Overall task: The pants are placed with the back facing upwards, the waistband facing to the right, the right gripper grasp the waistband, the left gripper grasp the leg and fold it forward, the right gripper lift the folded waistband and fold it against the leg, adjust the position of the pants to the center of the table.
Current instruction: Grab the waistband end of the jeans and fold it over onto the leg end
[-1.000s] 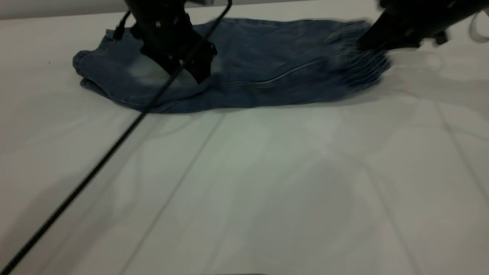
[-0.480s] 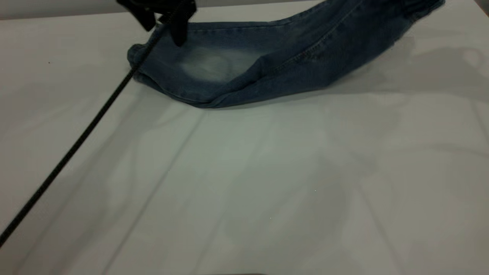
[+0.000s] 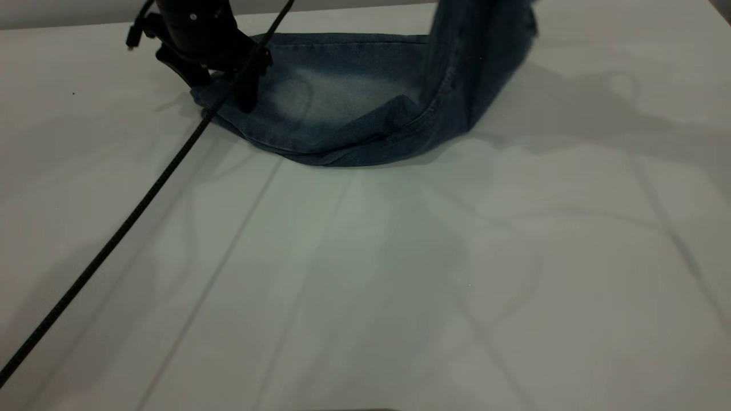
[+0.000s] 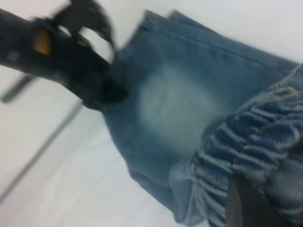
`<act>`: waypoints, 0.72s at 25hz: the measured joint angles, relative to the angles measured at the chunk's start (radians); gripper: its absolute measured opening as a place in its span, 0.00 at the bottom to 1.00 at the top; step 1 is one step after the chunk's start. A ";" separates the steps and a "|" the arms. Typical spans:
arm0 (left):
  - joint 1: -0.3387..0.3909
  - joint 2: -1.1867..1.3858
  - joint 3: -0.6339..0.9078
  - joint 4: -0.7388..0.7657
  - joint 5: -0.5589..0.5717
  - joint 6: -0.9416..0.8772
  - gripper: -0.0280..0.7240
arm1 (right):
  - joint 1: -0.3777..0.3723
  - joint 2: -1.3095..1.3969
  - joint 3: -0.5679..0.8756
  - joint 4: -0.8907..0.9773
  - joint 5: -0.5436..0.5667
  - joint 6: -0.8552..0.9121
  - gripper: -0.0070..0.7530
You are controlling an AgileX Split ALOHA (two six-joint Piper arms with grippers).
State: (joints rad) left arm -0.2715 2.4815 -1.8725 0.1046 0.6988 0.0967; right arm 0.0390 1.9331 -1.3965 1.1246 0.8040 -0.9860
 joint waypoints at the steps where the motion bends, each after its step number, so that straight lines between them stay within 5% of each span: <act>1: 0.000 0.005 0.000 -0.004 -0.004 0.000 0.76 | 0.020 0.000 -0.013 0.000 -0.013 0.010 0.09; 13: 0.000 0.006 -0.007 -0.011 0.011 -0.003 0.76 | 0.238 0.140 -0.124 0.074 -0.210 0.031 0.09; 18: 0.001 -0.042 -0.055 0.013 0.159 -0.003 0.76 | 0.265 0.202 -0.188 0.090 -0.214 0.025 0.09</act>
State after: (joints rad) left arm -0.2701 2.4397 -1.9280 0.1172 0.8576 0.0934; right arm 0.3037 2.1355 -1.5841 1.2148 0.5900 -0.9613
